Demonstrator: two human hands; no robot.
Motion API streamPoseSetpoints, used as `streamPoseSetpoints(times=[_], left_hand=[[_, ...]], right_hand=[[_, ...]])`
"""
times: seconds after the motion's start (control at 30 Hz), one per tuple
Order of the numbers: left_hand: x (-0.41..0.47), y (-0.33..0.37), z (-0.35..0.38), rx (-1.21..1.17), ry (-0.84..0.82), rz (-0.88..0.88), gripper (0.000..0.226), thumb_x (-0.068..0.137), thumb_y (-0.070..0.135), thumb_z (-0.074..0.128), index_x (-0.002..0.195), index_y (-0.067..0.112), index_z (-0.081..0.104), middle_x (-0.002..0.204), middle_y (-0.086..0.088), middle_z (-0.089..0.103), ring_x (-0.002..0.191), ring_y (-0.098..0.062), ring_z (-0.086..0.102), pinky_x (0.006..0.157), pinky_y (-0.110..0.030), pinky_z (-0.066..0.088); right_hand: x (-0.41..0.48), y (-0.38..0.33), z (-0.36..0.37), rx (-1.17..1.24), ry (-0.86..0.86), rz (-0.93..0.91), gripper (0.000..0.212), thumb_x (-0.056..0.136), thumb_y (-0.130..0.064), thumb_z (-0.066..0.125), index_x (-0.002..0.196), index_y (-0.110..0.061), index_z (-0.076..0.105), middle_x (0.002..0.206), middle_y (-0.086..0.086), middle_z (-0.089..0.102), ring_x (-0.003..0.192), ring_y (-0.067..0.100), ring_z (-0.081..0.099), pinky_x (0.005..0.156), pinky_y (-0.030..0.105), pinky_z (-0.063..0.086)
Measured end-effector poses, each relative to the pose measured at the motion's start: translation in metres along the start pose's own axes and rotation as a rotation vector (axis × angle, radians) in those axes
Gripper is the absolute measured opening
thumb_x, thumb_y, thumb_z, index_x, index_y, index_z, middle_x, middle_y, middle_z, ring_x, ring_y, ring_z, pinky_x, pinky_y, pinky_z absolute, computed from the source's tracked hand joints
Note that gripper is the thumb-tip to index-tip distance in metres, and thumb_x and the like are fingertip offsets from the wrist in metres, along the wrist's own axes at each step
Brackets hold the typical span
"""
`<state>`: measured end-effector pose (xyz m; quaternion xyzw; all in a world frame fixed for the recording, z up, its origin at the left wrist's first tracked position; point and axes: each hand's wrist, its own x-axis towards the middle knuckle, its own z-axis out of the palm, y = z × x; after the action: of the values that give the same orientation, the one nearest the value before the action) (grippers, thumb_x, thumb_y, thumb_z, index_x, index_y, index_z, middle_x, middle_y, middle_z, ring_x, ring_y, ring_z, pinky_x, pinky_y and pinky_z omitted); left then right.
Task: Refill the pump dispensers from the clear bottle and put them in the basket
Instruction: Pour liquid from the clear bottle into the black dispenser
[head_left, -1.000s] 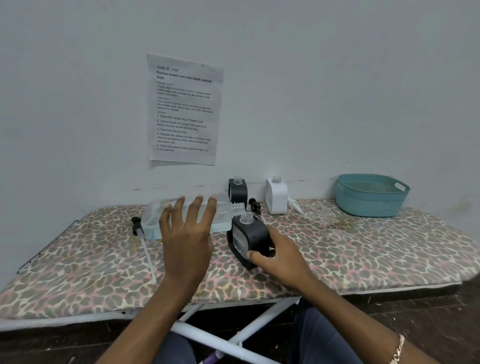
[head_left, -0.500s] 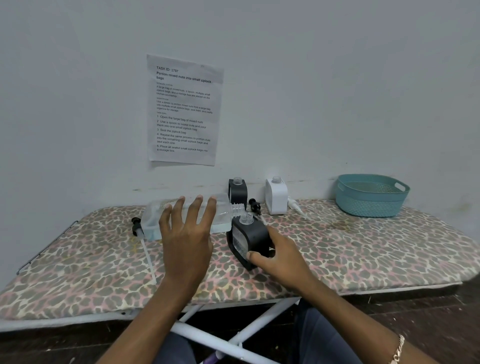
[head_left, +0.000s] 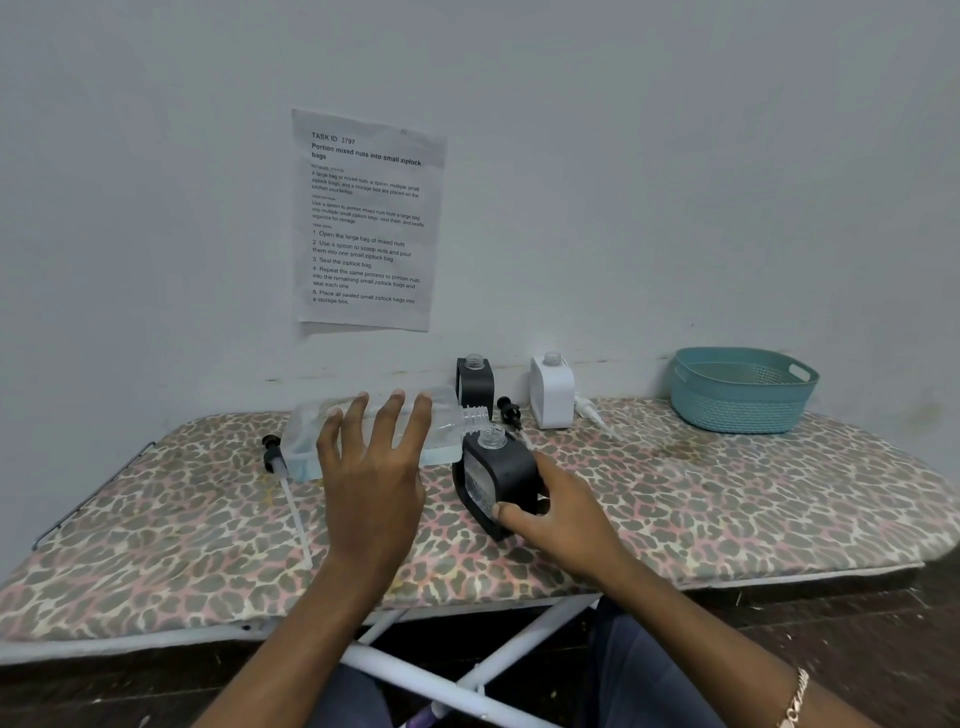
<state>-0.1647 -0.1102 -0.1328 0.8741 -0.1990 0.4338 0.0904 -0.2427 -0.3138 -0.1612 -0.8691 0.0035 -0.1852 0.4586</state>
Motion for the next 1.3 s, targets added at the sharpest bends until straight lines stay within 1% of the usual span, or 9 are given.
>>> streamPoseSetpoints(times=[0.13, 0.37, 0.7, 0.83, 1.0, 1.1, 1.2, 1.3], left_hand=[[-0.0002, -0.0001, 0.0, 0.0, 0.0, -0.001, 0.08, 0.071, -0.012, 0.075, 0.144, 0.017, 0.06, 0.142, -0.012, 0.065, 0.137, -0.045, 0.052, 0.112, -0.064, 0.036], [-0.0003, 0.0004, 0.0007, -0.008, 0.006, 0.002, 0.081, 0.07, -0.012, 0.076, 0.144, 0.017, 0.06, 0.141, -0.013, 0.065, 0.137, -0.045, 0.051, 0.112, -0.064, 0.036], [-0.0002, -0.0001, -0.0004, -0.013, 0.006, 0.002, 0.081, 0.07, -0.012, 0.077, 0.144, 0.016, 0.06, 0.141, -0.013, 0.065, 0.137, -0.046, 0.052, 0.112, -0.064, 0.036], [0.0004, -0.0001, -0.0006, -0.013, 0.01, 0.001, 0.08, 0.071, -0.012, 0.076, 0.144, 0.016, 0.06, 0.141, -0.013, 0.065, 0.137, -0.046, 0.052, 0.112, -0.064, 0.036], [0.0003, -0.0002, -0.0006, -0.009, 0.011, -0.003, 0.081, 0.07, -0.013, 0.076, 0.144, 0.016, 0.061, 0.141, -0.013, 0.065, 0.137, -0.046, 0.052, 0.112, -0.064, 0.036], [0.0004, -0.0003, -0.0003, -0.01, 0.007, -0.004, 0.081, 0.07, -0.012, 0.077, 0.144, 0.016, 0.061, 0.141, -0.013, 0.065, 0.137, -0.046, 0.052, 0.112, -0.064, 0.036], [0.0003, -0.0007, -0.0004, -0.008, 0.006, -0.005, 0.08, 0.07, -0.012, 0.076, 0.144, 0.016, 0.061, 0.141, -0.013, 0.065, 0.137, -0.046, 0.052, 0.112, -0.064, 0.036], [0.0006, -0.0006, -0.0008, -0.007, 0.008, -0.004, 0.079, 0.071, -0.012, 0.075, 0.144, 0.016, 0.061, 0.141, -0.013, 0.065, 0.137, -0.046, 0.052, 0.112, -0.064, 0.036]], right_hand=[[0.0005, 0.0001, 0.0002, 0.0, 0.001, -0.003, 0.043, 0.087, -0.032, 0.077, 0.126, -0.035, 0.058, 0.107, -0.017, 0.072, 0.094, -0.005, 0.066, 0.074, 0.011, 0.052], [0.0006, 0.0007, 0.0001, 0.001, 0.004, -0.008, 0.042, 0.088, -0.032, 0.078, 0.122, -0.04, 0.057, 0.103, -0.018, 0.072, 0.094, -0.004, 0.066, 0.076, 0.011, 0.051], [-0.0003, 0.0009, -0.0003, -0.008, 0.0, -0.013, 0.044, 0.088, -0.033, 0.077, 0.125, -0.04, 0.055, 0.107, -0.017, 0.072, 0.096, -0.004, 0.066, 0.078, 0.014, 0.054], [0.0002, -0.0002, -0.0003, -0.003, 0.003, -0.014, 0.044, 0.088, -0.031, 0.077, 0.126, -0.038, 0.055, 0.105, -0.017, 0.071, 0.096, -0.006, 0.065, 0.077, 0.01, 0.052], [0.0005, 0.0003, 0.0, 0.0, 0.002, -0.011, 0.044, 0.088, -0.032, 0.077, 0.126, -0.036, 0.056, 0.106, -0.018, 0.071, 0.095, -0.007, 0.065, 0.075, 0.008, 0.05], [0.0001, 0.0006, 0.0002, 0.008, 0.0, -0.01, 0.044, 0.088, -0.032, 0.077, 0.127, -0.035, 0.057, 0.106, -0.018, 0.072, 0.095, -0.006, 0.065, 0.075, 0.009, 0.05], [0.0003, 0.0004, 0.0001, 0.009, 0.001, -0.009, 0.042, 0.088, -0.032, 0.077, 0.124, -0.037, 0.057, 0.105, -0.018, 0.071, 0.095, -0.006, 0.065, 0.074, 0.009, 0.05], [0.0006, 0.001, 0.0002, 0.01, 0.001, -0.005, 0.04, 0.087, -0.033, 0.077, 0.123, -0.035, 0.059, 0.103, -0.017, 0.072, 0.093, -0.003, 0.066, 0.075, 0.013, 0.052]])
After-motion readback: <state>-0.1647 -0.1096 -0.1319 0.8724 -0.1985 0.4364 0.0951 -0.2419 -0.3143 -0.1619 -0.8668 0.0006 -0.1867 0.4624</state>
